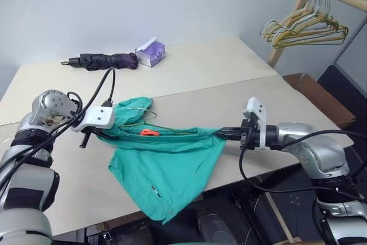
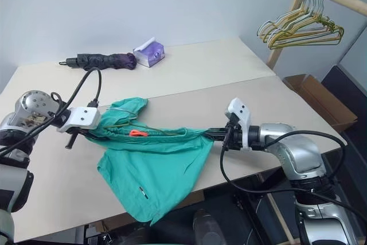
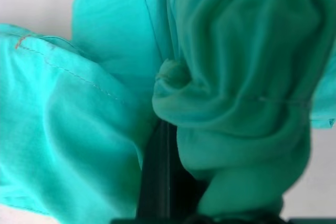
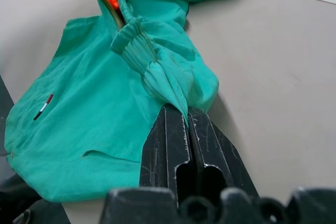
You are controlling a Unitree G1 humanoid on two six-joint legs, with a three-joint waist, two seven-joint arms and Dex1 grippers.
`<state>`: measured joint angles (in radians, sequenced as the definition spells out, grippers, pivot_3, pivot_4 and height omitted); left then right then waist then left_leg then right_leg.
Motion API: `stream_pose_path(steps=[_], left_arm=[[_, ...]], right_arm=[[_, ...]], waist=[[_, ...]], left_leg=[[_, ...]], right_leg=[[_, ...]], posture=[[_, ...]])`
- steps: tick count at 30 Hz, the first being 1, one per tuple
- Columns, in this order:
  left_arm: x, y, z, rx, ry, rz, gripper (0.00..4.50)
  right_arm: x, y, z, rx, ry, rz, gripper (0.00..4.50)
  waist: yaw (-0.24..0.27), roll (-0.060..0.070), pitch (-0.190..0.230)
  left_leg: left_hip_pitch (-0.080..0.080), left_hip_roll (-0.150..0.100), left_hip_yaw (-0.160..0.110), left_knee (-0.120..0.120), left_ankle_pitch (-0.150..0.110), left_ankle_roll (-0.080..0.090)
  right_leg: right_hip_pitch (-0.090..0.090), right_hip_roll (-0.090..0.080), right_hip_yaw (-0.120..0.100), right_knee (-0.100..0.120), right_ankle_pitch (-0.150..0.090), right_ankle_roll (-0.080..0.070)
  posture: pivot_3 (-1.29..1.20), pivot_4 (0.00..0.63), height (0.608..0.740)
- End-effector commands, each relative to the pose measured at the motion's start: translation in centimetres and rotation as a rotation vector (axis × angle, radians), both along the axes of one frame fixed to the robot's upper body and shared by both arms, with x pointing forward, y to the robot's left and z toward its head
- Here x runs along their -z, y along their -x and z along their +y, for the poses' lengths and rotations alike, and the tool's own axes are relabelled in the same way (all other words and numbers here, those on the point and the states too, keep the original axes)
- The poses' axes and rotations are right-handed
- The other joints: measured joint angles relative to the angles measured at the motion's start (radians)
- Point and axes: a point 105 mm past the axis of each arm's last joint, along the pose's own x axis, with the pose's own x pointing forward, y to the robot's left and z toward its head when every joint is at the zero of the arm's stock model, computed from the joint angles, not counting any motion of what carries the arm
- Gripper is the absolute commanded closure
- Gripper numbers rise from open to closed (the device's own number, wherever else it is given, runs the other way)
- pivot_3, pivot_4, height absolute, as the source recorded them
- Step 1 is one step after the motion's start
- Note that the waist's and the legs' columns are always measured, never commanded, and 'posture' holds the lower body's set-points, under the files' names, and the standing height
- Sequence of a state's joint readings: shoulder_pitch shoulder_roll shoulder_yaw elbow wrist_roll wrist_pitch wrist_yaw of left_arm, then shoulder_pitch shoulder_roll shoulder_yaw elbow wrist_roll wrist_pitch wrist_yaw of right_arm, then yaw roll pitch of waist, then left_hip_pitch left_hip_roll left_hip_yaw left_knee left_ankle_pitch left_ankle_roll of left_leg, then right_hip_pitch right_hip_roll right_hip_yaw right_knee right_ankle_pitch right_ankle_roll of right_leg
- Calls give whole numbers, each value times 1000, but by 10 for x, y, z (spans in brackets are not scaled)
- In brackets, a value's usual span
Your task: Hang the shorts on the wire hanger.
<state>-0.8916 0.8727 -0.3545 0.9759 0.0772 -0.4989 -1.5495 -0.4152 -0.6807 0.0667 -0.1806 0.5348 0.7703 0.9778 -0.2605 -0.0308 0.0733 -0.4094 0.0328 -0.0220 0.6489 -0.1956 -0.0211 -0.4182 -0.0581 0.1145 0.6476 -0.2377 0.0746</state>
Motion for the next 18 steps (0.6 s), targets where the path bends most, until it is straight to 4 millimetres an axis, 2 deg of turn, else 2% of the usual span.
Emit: stream_pose_path(steps=[1, 6, 10, 14, 18], left_arm=[[2, 3, 22, -60, -90, 4, 4500], [3, -7, 22, -138, -62, -53, 4500], [-1, -20, 8, -212, 43, -82, 4500], [11, -10, 4, -127, -13, -35, 4500], [11, -10, -4, -101, 7, -30, 4500]], right_arm=[[-25, -2, -14, 48, -36, -82, 4485], [-36, 2, -13, 34, -101, -77, 4485], [-35, 6, -6, 6, -85, -80, 4485], [-39, 1, 0, 6, -96, -98, 4485], [-45, -4, 4, 10, -112, -120, 4485]], waist=[[-1, 0, 0], [-1, 0, 0], [-1, 0, 0], [-3, 0, 0], [-4, 0, 0]], left_leg=[[0, 0, 0, 0, 0, 0], [0, 0, 0, 0, 0, 0], [0, 0, 0, 0, 0, 0], [0, 0, 0, 0, 0, 0], [0, 0, 0, 0, 0, 0]], right_leg=[[0, 0, 0, 0, 0, 0], [0, 0, 0, 0, 0, 0], [0, 0, 0, 0, 0, 0], [0, 0, 0, 0, 0, 0], [0, 0, 0, 0, 0, 0]], posture=[[-193, 47, 740], [-194, 46, 740], [-191, 43, 740], [-185, 34, 740], [-183, 26, 740]])
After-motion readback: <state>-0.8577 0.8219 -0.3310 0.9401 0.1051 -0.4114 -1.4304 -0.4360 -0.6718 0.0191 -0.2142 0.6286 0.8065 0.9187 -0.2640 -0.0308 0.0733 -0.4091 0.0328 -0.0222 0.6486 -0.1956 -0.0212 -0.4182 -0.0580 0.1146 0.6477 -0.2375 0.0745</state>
